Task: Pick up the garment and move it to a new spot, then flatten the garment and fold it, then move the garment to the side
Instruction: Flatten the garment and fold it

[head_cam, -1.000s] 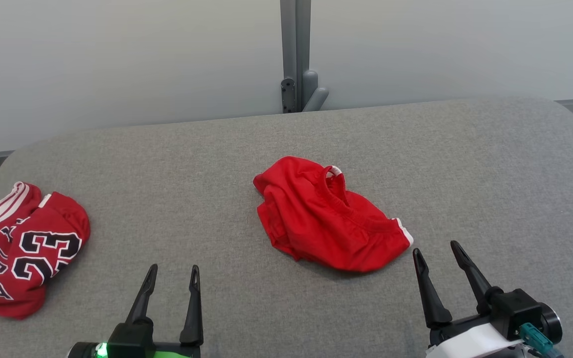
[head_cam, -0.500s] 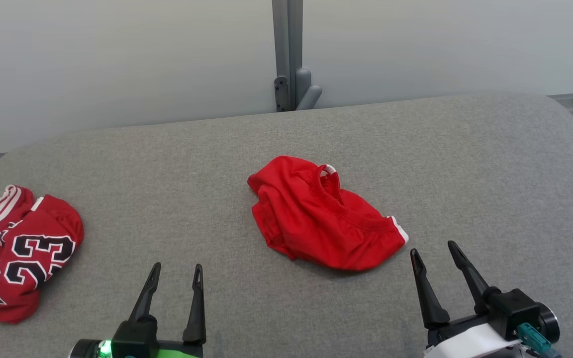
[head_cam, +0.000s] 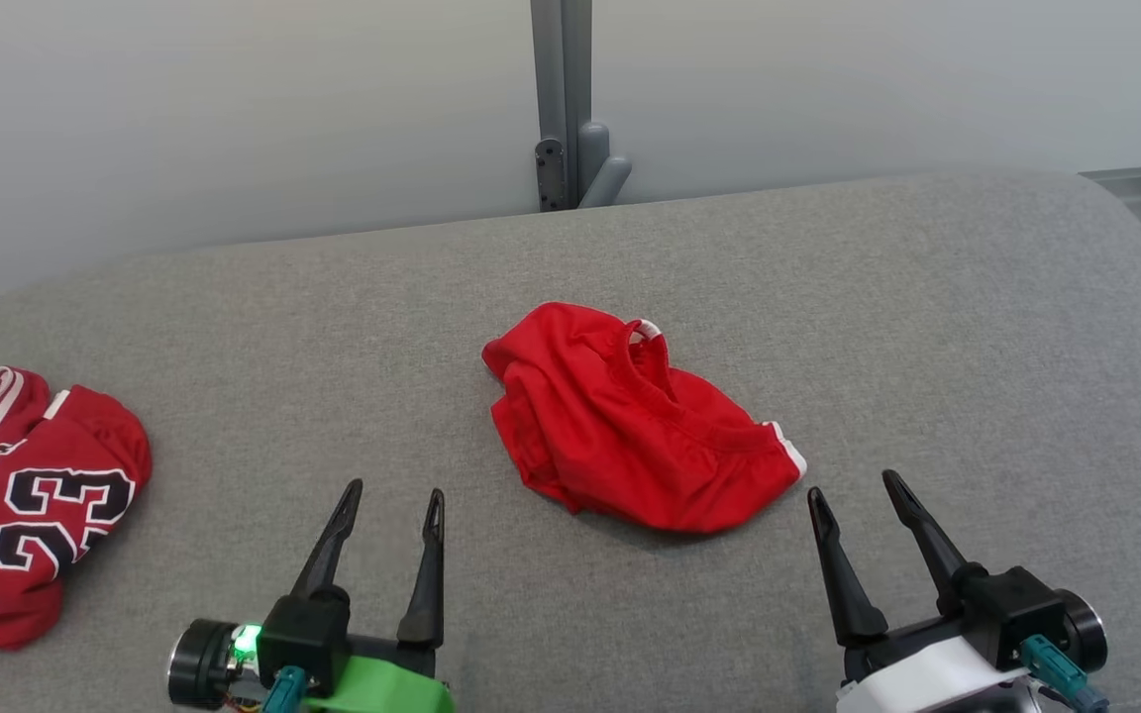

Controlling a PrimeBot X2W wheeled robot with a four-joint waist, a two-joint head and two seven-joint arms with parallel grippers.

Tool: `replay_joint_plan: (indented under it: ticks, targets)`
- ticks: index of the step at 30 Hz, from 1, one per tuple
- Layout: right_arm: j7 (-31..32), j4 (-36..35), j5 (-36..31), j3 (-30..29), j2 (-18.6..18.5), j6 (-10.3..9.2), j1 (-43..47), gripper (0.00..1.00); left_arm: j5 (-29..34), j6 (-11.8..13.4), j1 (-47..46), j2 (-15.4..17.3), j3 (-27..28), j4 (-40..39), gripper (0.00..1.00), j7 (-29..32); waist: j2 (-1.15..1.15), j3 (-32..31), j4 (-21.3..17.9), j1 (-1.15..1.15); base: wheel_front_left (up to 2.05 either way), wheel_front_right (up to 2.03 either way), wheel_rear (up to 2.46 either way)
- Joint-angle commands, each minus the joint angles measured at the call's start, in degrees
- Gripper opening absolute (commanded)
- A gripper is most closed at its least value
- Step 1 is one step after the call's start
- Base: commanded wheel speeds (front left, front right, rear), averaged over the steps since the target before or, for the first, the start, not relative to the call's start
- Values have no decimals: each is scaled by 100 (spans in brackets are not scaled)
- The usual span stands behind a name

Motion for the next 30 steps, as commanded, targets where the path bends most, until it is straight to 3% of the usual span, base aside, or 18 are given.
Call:
replay_joint_plan:
  ticks: [1, 8, 15, 22, 30]
  targets:
    - [7, -20, -52, -4, -12, 0, -74, 100, 31, -40, -161, 16, -32, 8, 100, -1, 0, 68, -76, 0, 0, 0, 0]
    - [7, -41, -113, -173, -11, 0, -178, 100, -82, -457, -881, 17, -566, 344, 100, 0, 0, 315, -455, 0, 0, 0, 0]
    - [7, -85, -151, -119, -11, 0, -417, 100, -298, -658, -2263, 19, -1644, 1296, 100, 201, 0, 745, -998, 0, 0, 0, 0]
    - [7, -65, 25, -165, -7, 0, -609, 100, -594, -653, -3649, 23, -2463, 2102, 100, 1421, 0, 1152, -1505, 0, 0, 0, 0]
    - [7, -57, 198, -139, -12, 0, -757, 100, -988, -493, -4372, 20, -3245, 2730, 100, 2825, 0, 1486, -1946, 0, 0, 0, 0]
